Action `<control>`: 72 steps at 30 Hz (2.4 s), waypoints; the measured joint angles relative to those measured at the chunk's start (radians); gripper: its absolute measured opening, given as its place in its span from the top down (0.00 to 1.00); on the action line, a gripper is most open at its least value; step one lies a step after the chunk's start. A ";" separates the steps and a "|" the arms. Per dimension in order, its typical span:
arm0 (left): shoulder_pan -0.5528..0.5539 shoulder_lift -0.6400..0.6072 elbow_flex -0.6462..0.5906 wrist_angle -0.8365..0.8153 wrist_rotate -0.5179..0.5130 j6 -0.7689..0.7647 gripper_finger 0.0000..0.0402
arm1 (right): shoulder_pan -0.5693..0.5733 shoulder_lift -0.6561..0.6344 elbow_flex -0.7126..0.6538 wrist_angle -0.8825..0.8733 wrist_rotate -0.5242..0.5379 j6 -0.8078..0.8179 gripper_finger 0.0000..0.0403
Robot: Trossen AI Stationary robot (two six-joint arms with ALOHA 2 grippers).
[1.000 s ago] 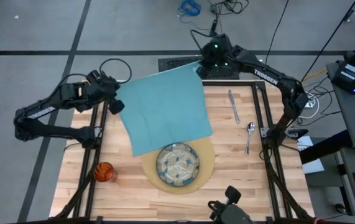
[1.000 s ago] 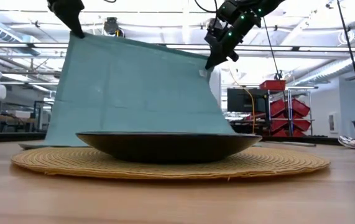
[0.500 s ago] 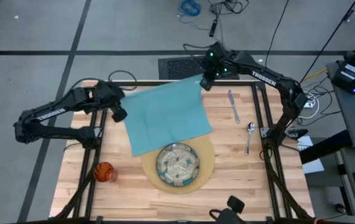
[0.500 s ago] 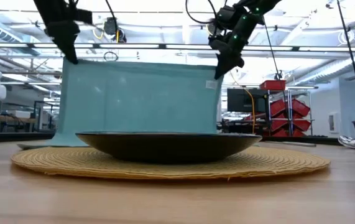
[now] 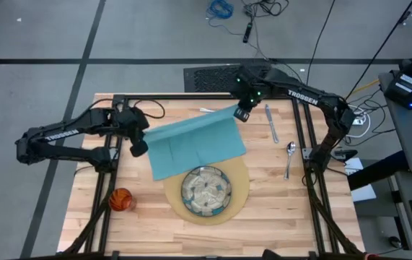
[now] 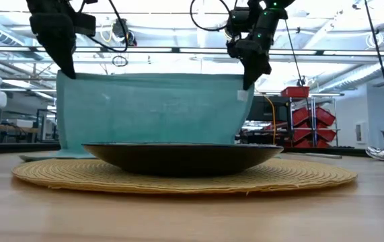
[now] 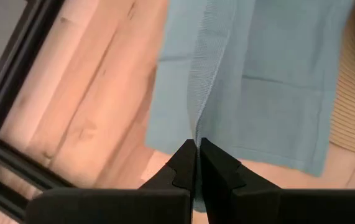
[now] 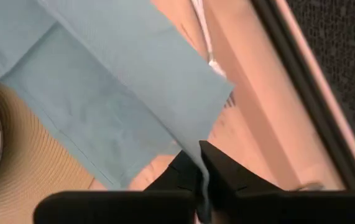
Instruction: Set table place
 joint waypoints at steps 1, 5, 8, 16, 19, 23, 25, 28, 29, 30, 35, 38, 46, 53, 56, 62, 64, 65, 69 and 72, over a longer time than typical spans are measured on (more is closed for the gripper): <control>-0.006 0.000 0.000 0.000 0.001 -0.001 1.00 | 0.007 0.000 -0.016 0.003 0.000 0.008 1.00; -0.036 0.000 0.000 0.002 0.002 -0.024 1.00 | 0.038 0.000 -0.109 0.037 -0.001 0.035 1.00; -0.067 0.001 -0.006 0.043 0.003 -0.034 1.00 | 0.059 0.001 -0.176 0.069 0.008 0.055 1.00; -0.159 0.003 -0.130 0.162 0.051 -0.135 1.00 | 0.141 -0.018 -0.307 0.146 0.011 0.096 1.00; -0.186 0.003 -0.174 0.203 0.055 -0.180 1.00 | 0.164 -0.030 -0.338 0.150 0.026 0.116 1.00; -0.226 0.003 -0.213 0.257 0.062 -0.229 1.00 | 0.192 -0.051 -0.376 0.180 0.022 0.142 1.00; -0.242 0.003 -0.231 0.296 0.062 -0.237 1.00 | 0.200 -0.051 -0.393 0.203 0.018 0.153 1.00; -0.260 0.003 -0.253 0.346 0.062 -0.240 1.00 | 0.204 -0.051 -0.421 0.257 -0.003 0.169 1.00; -0.264 0.003 -0.260 0.364 0.062 -0.247 1.00 | 0.204 -0.051 -0.429 0.273 -0.025 0.176 1.00; -0.269 0.003 -0.268 0.381 0.062 -0.257 1.00 | 0.208 -0.051 -0.437 0.290 -0.038 0.183 1.00; -0.295 0.004 -0.318 0.407 0.062 -0.290 1.00 | 0.242 -0.051 -0.455 0.305 -0.056 0.211 1.00; -0.310 0.009 -0.331 0.413 0.070 -0.315 1.00 | 0.271 -0.051 -0.461 0.305 -0.060 0.231 1.00; -0.336 0.009 -0.332 0.426 0.084 -0.325 1.00 | 0.301 -0.052 -0.488 0.320 -0.082 0.262 1.00; -0.338 0.009 -0.332 0.405 0.102 -0.313 1.00 | 0.278 -0.052 -0.493 0.318 -0.049 0.256 1.00; -0.338 0.009 -0.332 0.399 0.103 -0.310 1.00 | 0.261 -0.052 -0.493 0.342 -0.024 0.244 1.00; -0.337 0.003 -0.332 0.392 0.093 -0.297 1.00 | 0.209 -0.052 -0.493 0.367 0.009 0.215 1.00; -0.332 -0.007 -0.331 0.382 0.075 -0.284 1.00 | 0.191 -0.052 -0.493 0.374 0.017 0.209 1.00; -0.327 -0.015 -0.331 0.381 0.064 -0.283 1.00 | 0.183 -0.052 -0.493 0.376 0.025 0.203 1.00; -0.303 -0.054 -0.331 0.369 -0.010 -0.278 1.00 | 0.148 -0.052 -0.490 0.418 0.051 0.178 1.00; -0.279 -0.078 -0.317 0.369 -0.070 -0.260 1.00 | 0.113 -0.052 -0.468 0.477 0.067 0.155 1.00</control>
